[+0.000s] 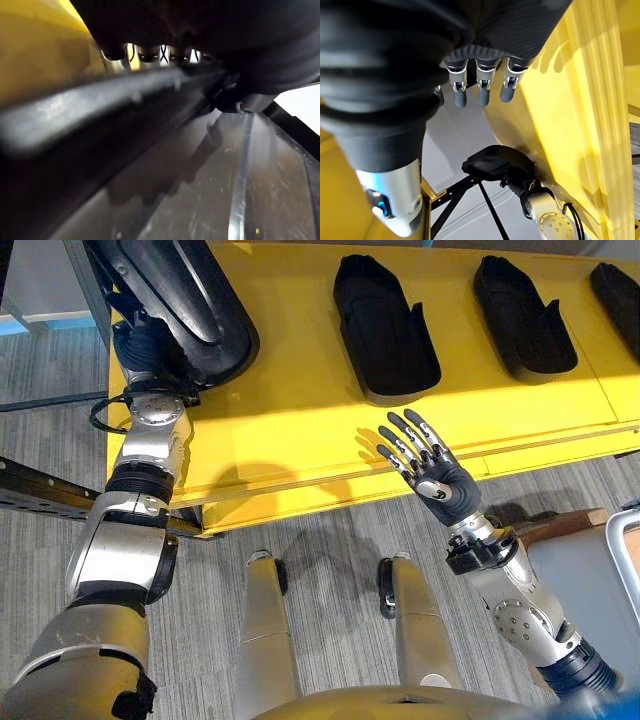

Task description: Move parts from the plastic box to the shelf.

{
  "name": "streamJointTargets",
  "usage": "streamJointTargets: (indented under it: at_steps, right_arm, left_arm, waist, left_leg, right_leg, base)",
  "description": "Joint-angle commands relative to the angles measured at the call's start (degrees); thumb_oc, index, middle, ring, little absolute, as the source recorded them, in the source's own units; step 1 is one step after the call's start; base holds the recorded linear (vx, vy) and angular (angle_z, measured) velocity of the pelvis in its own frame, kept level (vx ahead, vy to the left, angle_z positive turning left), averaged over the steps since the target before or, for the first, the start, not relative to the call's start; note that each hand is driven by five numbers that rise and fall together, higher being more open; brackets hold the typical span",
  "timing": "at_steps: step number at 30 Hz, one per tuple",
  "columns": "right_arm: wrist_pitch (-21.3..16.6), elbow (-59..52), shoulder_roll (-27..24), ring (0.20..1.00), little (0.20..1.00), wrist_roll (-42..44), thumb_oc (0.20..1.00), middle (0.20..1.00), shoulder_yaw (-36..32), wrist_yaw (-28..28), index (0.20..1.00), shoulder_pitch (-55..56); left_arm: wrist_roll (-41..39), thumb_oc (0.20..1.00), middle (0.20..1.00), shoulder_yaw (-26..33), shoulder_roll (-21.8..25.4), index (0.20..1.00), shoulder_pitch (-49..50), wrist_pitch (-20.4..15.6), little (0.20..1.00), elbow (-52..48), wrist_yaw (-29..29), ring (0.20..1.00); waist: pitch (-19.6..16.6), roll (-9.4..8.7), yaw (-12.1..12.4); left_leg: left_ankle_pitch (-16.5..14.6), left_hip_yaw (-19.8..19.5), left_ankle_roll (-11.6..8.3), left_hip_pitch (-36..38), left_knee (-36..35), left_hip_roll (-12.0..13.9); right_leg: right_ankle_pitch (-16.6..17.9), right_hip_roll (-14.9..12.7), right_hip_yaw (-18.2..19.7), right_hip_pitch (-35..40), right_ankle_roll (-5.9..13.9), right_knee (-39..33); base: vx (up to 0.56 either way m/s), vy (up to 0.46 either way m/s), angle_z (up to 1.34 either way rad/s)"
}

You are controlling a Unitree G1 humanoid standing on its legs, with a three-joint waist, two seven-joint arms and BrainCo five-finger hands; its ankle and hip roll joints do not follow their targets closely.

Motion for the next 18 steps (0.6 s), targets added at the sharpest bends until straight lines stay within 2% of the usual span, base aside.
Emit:
streamJointTargets:
  at_steps: [1, 12, 18]
  right_arm:
    - [-2.4, -5.4, -1.2, 1.000, 1.000, 2.2, 1.000, 1.000, 0.7, 1.4, 1.000, -0.7]
    - [-1.8, -5.6, -1.7, 1.000, 1.000, 2.2, 1.000, 1.000, 1.0, 1.6, 1.000, -0.2]
    - [-1.9, -5.7, -1.7, 1.000, 1.000, 1.6, 1.000, 1.000, 0.5, 1.4, 1.000, -0.1]
  left_arm:
    - [-2.7, 0.200, 0.200, 1.1, -3.0, 0.200, 2.2, 2.6, 0.200, 8.6, -2.3, 0.200]
    - [-2.9, 0.200, 0.200, 3.4, -8.0, 0.200, 9.3, 2.6, 0.200, 7.8, -2.7, 0.200]
    - [2.9, 0.200, 0.200, 2.8, -11.2, 0.200, 15.9, 3.1, 0.200, 3.6, -1.6, 0.200]
  waist:
    - [-0.2, -0.24, 0.7]
    - [-0.2, -0.34, 1.2]
    - [0.3, -0.43, 1.9]
  left_leg:
    - [1.4, -0.1, 2.30, -0.1, -4.4, 0.4]
    - [1.3, 0.2, 2.30, 0.6, -4.8, 0.3]
    - [1.3, 0.3, 2.51, 0.9, -4.7, 0.1]
  right_leg:
    - [7.7, 0.0, -2.3, -3.2, -4.21, -6.5]
    - [7.7, 0.0, -2.0, -3.1, -4.32, -6.7]
    - [7.6, 0.0, -1.9, -3.1, -4.51, -6.4]
  base:
    - [0.01, -0.002, -0.04]
    - [0.00, 0.000, 0.00]
    - [0.00, 0.000, 0.00]
